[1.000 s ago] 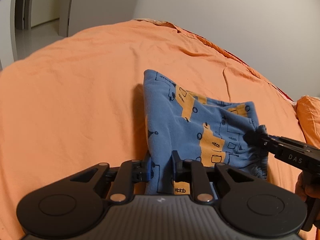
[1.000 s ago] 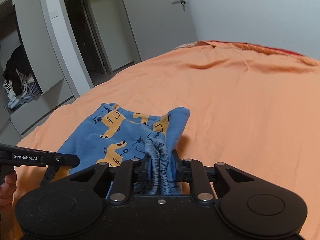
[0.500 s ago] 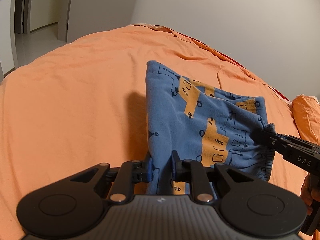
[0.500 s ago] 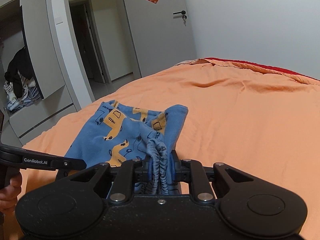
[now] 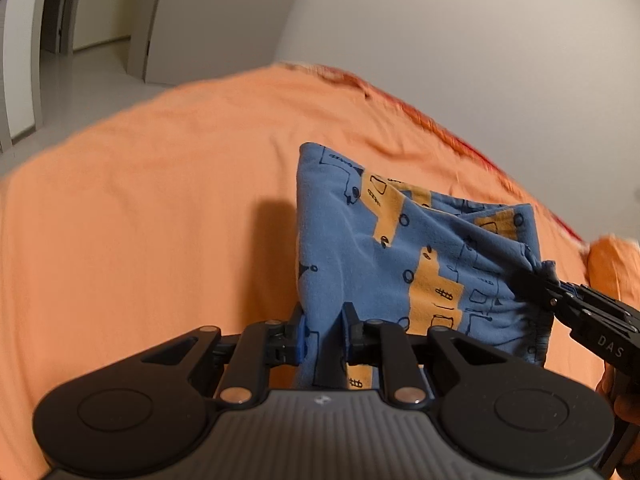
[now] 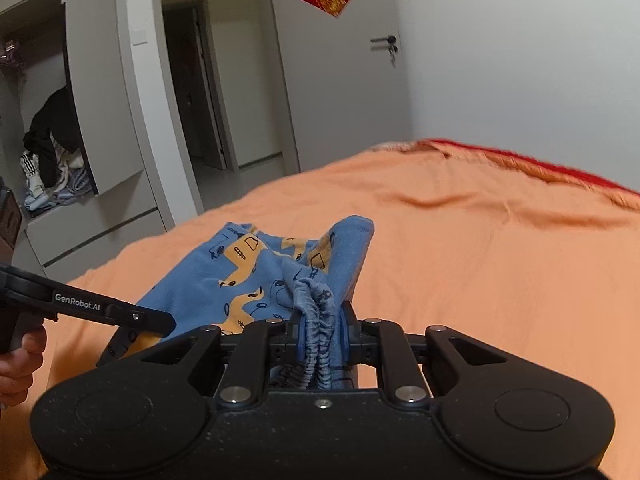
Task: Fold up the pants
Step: 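Open both grippers and pull back from the folded pants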
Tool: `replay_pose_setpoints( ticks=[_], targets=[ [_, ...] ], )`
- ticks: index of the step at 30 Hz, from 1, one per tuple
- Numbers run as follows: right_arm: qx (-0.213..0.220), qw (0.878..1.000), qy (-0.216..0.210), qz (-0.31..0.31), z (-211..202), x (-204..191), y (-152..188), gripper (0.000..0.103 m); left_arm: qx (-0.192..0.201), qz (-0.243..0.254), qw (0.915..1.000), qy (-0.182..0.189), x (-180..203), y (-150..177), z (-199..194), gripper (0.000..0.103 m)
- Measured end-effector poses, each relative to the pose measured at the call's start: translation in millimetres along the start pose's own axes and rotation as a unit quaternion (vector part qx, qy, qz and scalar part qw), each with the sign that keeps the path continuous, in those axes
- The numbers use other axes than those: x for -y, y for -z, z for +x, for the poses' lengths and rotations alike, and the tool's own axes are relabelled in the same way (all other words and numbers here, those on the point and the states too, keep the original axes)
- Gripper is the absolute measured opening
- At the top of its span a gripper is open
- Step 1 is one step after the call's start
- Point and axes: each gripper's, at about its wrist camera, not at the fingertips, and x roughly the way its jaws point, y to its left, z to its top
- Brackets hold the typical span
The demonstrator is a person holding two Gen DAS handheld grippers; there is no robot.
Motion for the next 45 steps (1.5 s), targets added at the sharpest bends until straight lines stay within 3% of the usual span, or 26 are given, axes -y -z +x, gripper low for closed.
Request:
replay_pose_setpoints(
  ticks=[5, 10, 14, 15, 18, 22, 25, 27, 29, 34, 37, 39, 42, 45],
  targets=[
    [0.026, 0.999, -0.021, 0.002, 34.8, 17.6, -42.4, 0.016, 0.032, 0.015, 0.9991, -0.022, 0.8, -41.7, 14.9, 0.019],
    [0.01, 0.999, -0.04, -0.005, 90.2, 36.2, -72.6, 0.016, 0.016, -0.029, 0.9991, -0.027, -21.2, -65.8, 53.4, 0.019],
    [-0.033, 0.999, -0.038, -0.004, 144.2, 47.4, -70.4, 0.017, -0.026, -0.05, 0.997, -0.053, -46.6, -57.5, 98.1, 0.021],
    [-0.051, 0.998, -0.037, 0.001, 157.4, 49.5, -63.2, 0.017, -0.037, -0.054, 0.996, -0.061, -52.9, -52.0, 107.4, 0.025],
    [-0.087, 0.996, -0.019, 0.0, 187.1, 53.1, -41.2, 0.018, -0.02, -0.048, 0.9975, -0.048, -62.0, -42.0, 106.5, 0.035],
    [-0.072, 0.995, -0.033, 0.053, 189.9, 70.1, -27.4, 0.03, -0.014, -0.045, 0.9973, -0.056, -65.6, -41.4, 103.3, 0.051],
    [-0.065, 0.996, -0.025, 0.054, 189.7, 73.5, -26.5, 0.049, -0.007, -0.049, 0.9962, -0.073, -64.8, -45.3, 96.6, 0.065],
    [-0.055, 0.997, -0.013, 0.056, 186.0, 74.1, -25.1, 0.062, 0.0, -0.043, 0.9945, -0.095, -63.3, -46.0, 91.1, 0.082],
    [-0.045, 0.997, 0.014, 0.054, 183.8, 76.0, -25.3, 0.078, -0.001, -0.028, 0.9916, -0.126, -60.4, -45.7, 91.0, 0.083],
    [-0.024, 0.997, 0.072, 0.016, 177.5, 74.7, -22.8, 0.088, -0.003, -0.017, 0.9878, -0.155, -56.7, -42.2, 81.5, 0.089],
    [-0.001, 0.998, 0.055, 0.013, 163.9, 67.2, -25.5, 0.089, 0.002, -0.016, 0.9876, -0.156, -51.7, -38.7, 71.0, 0.094],
    [0.009, 0.998, 0.068, -0.004, 156.7, 59.1, -27.4, 0.092, 0.003, -0.012, 0.9873, -0.158, -46.7, -35.4, 67.7, 0.097],
    [-0.013, 0.991, 0.127, -0.028, 155.2, 51.1, -27.1, 0.092, 0.003, -0.002, 0.986, -0.167, -36.7, -28.4, 59.4, 0.099],
    [0.002, 0.992, 0.128, -0.017, 133.1, 43.4, -22.0, 0.095, 0.016, 0.012, 0.9855, -0.168, -25.6, -21.2, 42.5, 0.103]
  ],
)
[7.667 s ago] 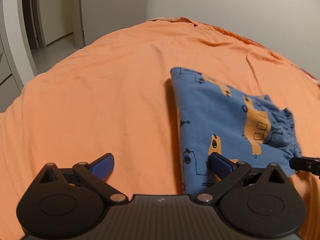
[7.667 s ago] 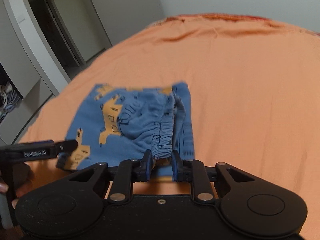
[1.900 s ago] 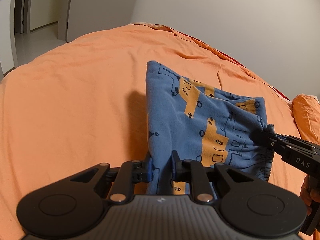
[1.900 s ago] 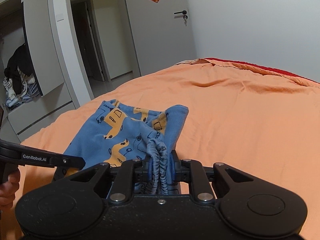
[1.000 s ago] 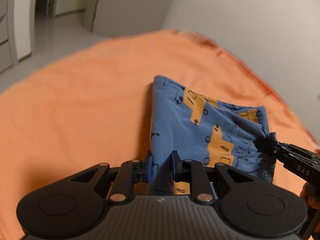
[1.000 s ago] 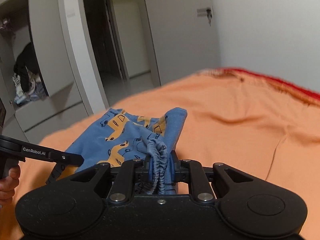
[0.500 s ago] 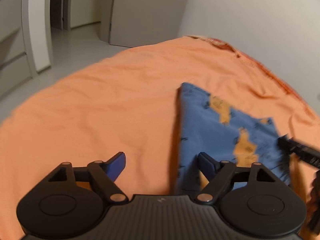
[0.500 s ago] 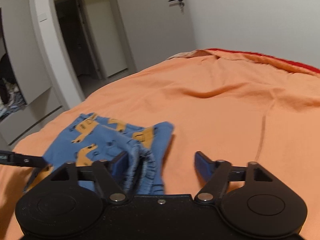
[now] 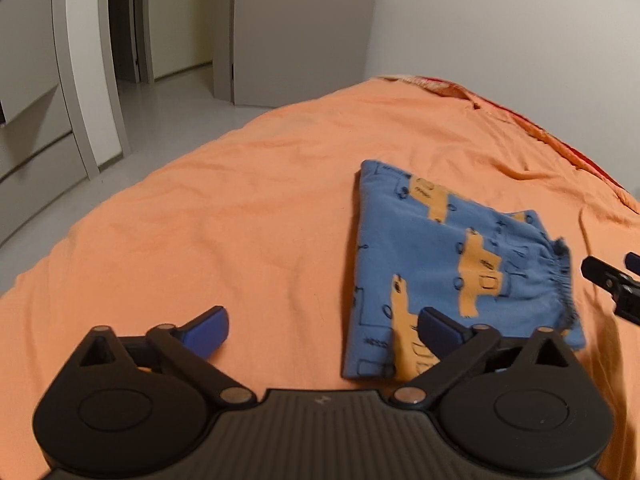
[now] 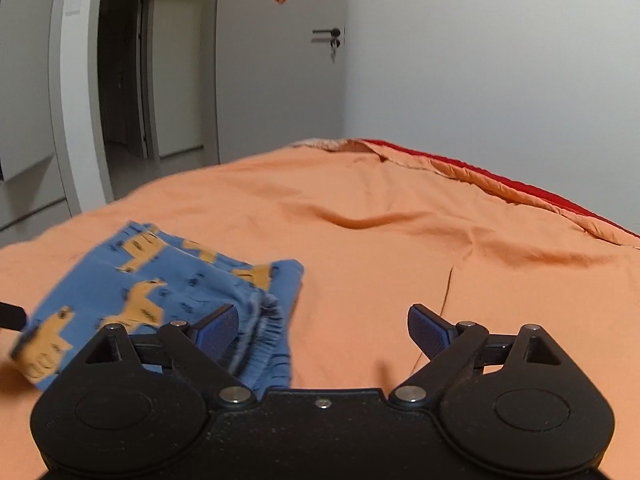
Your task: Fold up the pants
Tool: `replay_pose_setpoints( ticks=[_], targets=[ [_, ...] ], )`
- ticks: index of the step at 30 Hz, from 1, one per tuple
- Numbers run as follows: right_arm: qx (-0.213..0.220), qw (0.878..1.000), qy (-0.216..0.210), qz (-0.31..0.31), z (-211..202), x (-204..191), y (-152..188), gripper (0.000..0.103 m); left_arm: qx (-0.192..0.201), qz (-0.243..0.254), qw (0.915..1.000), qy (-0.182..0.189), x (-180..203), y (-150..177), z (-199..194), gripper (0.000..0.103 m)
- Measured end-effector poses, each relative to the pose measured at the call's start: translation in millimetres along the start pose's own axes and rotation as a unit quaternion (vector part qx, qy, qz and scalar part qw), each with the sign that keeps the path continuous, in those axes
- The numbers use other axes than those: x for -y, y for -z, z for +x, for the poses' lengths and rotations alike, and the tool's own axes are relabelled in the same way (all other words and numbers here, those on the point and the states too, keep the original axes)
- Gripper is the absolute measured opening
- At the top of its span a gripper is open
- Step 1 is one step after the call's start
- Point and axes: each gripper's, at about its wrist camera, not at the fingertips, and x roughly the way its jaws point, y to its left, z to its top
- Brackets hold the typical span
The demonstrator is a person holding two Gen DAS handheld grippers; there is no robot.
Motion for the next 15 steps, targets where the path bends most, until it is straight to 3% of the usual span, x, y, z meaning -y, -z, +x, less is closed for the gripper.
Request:
replay_pose_setpoints(
  ticks=[2, 10, 15],
  targets=[
    [0.021, 1.0, -0.005, 0.002, -23.7, -6.0, 4.0, 0.102, 0.014, 0.009, 0.9999, -0.002, 4.5, 3.0, -14.4, 0.103],
    [0.096, 0.995, -0.025, 0.001, -127.3, -29.4, 7.3, 0.102, 0.094, 0.02, 0.9954, 0.007, 17.1, 19.3, -92.6, 0.103],
    [0.132, 0.991, -0.016, 0.0, -186.1, -37.4, 8.5, 0.102, 0.122, 0.027, 0.9921, 0.009, 17.5, 43.2, -135.5, 0.103]
  ],
)
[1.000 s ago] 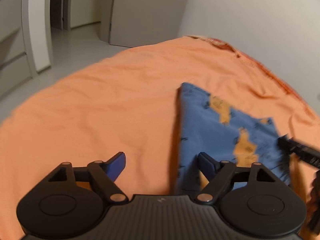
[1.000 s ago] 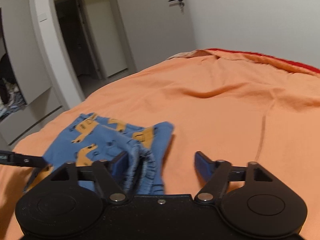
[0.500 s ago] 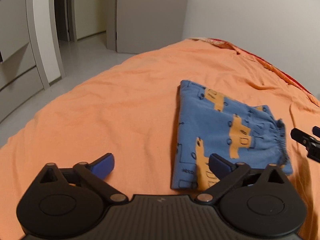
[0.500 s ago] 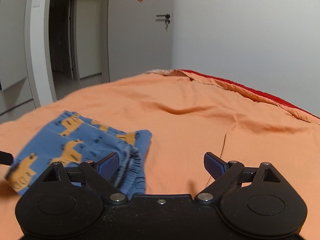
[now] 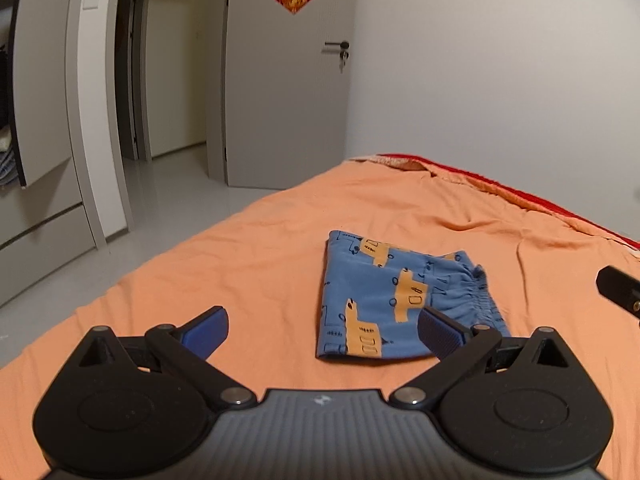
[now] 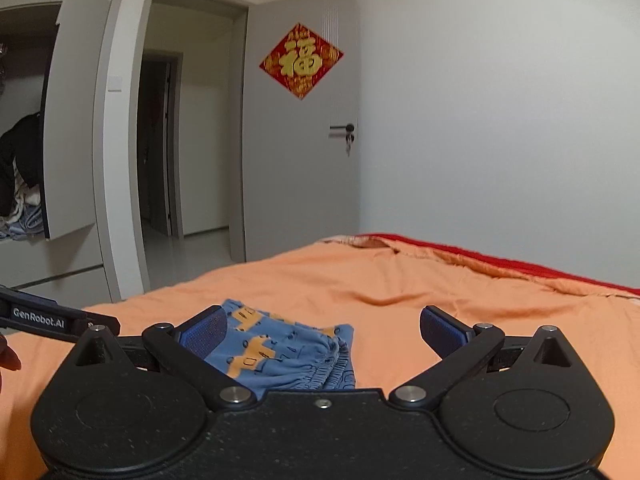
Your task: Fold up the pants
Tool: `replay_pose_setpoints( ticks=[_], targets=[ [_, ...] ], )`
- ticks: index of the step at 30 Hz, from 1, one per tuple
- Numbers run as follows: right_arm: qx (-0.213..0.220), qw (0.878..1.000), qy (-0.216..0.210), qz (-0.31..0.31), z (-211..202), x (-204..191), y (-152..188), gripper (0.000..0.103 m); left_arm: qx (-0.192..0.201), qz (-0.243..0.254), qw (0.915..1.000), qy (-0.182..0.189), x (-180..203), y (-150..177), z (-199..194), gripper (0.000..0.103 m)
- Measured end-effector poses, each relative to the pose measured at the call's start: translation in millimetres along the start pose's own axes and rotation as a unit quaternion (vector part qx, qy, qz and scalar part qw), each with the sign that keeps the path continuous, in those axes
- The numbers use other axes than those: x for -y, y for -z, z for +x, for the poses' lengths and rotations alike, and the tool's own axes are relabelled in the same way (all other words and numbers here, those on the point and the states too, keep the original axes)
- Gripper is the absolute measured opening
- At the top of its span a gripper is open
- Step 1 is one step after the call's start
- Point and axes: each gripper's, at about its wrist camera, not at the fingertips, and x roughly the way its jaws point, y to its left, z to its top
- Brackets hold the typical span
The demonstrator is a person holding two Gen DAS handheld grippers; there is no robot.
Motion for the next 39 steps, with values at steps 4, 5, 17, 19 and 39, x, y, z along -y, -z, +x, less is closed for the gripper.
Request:
replay_pose_setpoints(
  ticks=[4, 5, 17, 19, 39],
  targets=[
    [0.01, 1.0, 0.005, -0.004, -36.9, -7.6, -0.2, 0.102, -0.003, -0.007, 1.0, 0.0, -4.9, 17.0, -27.1, 0.103],
    [0.009, 1.0, 0.006, -0.004, -44.0, -9.5, 0.9, 0.102, -0.004, -0.007, 1.0, 0.0, -6.2, 22.0, -31.3, 0.103],
    [-0.001, 1.0, 0.003, -0.003, -76.6, -28.1, 38.4, 0.102, 0.016, 0.032, 0.9992, -0.014, -2.5, 79.3, -40.4, 0.103],
    [-0.012, 1.0, 0.005, -0.011, -77.2, -29.4, 50.2, 0.102, 0.01, 0.049, 0.9987, -0.013, 3.1, 87.5, -31.5, 0.103],
    [-0.067, 0.997, 0.03, 0.012, -63.7, 0.4, 90.6, 0.102, -0.021, 0.056, 0.9981, 0.012, 11.2, 95.2, -11.0, 0.103]
  ],
)
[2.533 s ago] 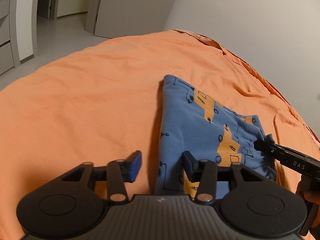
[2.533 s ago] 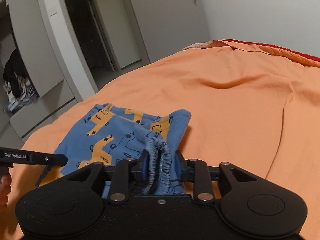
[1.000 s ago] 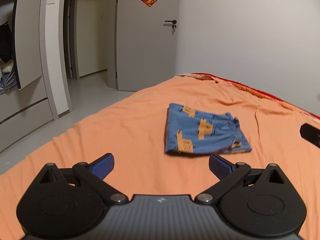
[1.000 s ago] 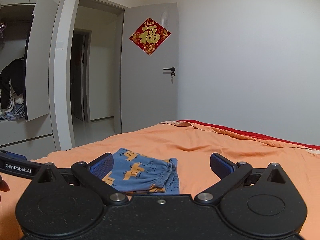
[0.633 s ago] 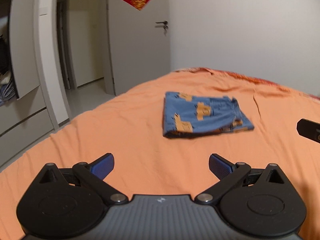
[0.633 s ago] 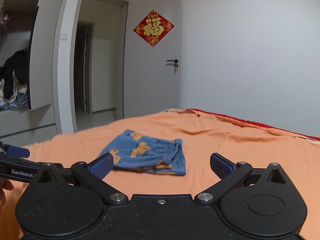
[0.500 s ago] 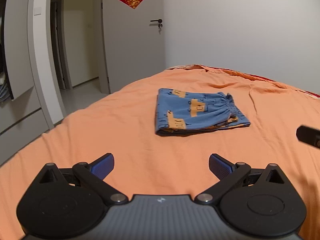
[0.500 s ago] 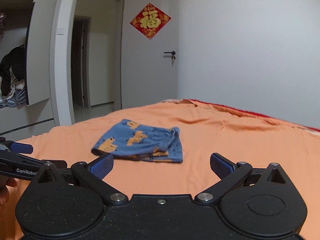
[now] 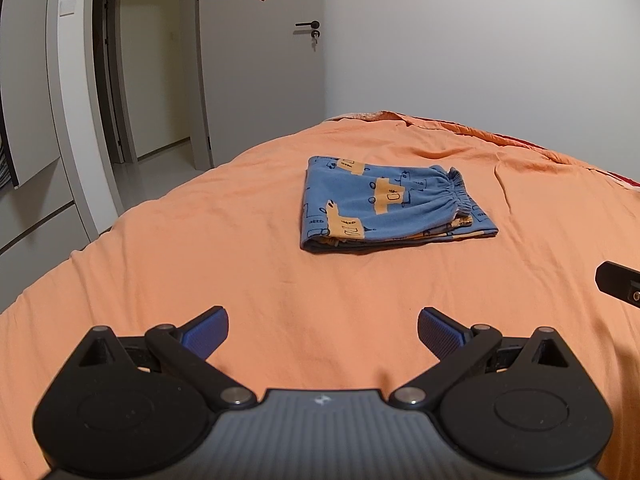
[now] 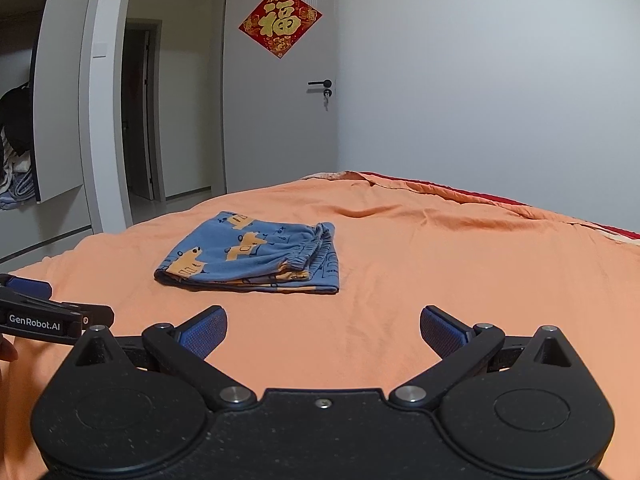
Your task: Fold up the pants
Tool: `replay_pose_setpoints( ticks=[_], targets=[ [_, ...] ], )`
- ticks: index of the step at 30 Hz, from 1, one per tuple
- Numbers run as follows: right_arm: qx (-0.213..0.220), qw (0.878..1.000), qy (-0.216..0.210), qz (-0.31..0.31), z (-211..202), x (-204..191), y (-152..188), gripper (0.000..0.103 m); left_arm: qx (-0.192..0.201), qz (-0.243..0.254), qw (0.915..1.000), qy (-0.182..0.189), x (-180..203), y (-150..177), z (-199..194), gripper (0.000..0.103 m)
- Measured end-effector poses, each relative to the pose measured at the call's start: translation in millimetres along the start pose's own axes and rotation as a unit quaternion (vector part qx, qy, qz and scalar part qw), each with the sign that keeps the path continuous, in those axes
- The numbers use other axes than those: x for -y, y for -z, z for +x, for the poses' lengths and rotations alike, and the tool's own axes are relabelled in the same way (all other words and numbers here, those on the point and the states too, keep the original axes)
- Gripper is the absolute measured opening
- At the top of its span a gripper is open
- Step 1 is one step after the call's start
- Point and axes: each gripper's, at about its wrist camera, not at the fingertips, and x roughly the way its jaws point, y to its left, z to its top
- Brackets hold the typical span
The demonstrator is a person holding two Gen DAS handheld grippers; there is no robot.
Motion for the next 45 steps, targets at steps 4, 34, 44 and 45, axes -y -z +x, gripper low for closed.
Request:
replay_pose_setpoints(
  ticks=[4, 34, 44, 45],
  targets=[
    [0.0, 1.0, -0.001, -0.001, -1.2, -0.4, 0.1, 0.102, 0.002, -0.001, 1.0, 0.0, -0.5, -0.7, -2.2, 0.103],
    [0.0, 1.0, -0.004, -0.006, -3.4, -0.8, -3.3, 0.102, 0.006, -0.003, 1.0, 0.0, -2.6, -2.6, -4.0, 0.103],
    [0.0, 1.0, -0.005, -0.006, -3.4, -0.7, -3.2, 0.102, 0.004, -0.001, 1.0, 0.0, -2.5, -1.4, -3.6, 0.103],
    [0.0, 1.0, -0.004, -0.006, -3.3, -1.0, -3.3, 0.102, 0.004, -0.001, 1.0, 0.0, -2.8, -1.0, -3.7, 0.103]
  ],
)
